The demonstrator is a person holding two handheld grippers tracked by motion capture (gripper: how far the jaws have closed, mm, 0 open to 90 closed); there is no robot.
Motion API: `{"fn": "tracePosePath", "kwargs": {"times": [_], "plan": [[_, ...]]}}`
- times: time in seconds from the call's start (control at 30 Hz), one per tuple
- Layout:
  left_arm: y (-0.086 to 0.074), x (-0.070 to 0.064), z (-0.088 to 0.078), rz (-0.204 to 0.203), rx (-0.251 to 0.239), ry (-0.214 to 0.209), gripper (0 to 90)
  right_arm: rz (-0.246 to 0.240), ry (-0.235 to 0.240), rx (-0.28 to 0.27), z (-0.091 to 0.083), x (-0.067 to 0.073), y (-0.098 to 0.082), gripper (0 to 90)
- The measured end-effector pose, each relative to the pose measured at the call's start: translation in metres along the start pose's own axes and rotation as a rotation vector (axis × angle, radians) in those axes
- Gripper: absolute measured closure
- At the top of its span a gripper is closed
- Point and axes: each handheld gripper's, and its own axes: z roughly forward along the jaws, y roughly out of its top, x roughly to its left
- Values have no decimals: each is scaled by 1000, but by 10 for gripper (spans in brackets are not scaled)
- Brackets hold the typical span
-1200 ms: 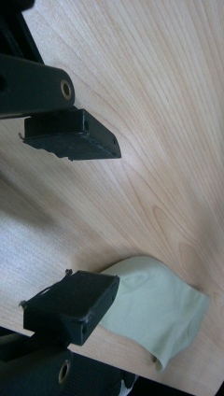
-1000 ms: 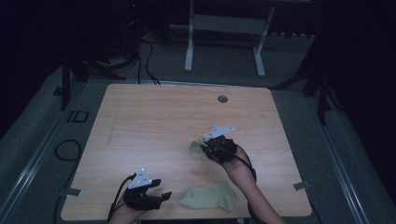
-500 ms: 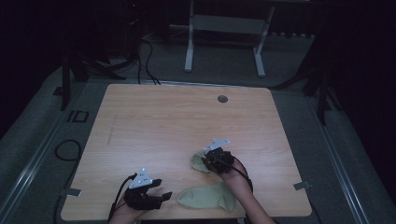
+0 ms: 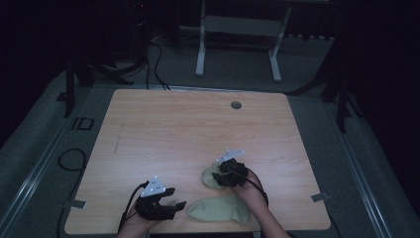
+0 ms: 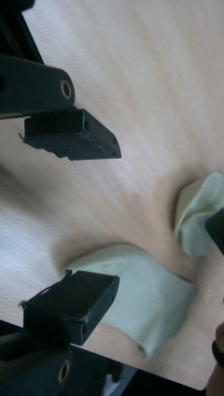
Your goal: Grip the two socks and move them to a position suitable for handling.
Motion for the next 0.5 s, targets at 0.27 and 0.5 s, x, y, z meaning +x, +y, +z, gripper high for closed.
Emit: {"fn": "tracePosePath", "kwargs": {"times": [0.27, 0.5], "plan": [[48, 2, 33, 12, 22, 5, 331, 4, -27, -33, -26, -22, 16, 600], [67, 13, 72, -23, 87, 13, 333, 11, 21, 51, 5, -22, 5, 601]]}}
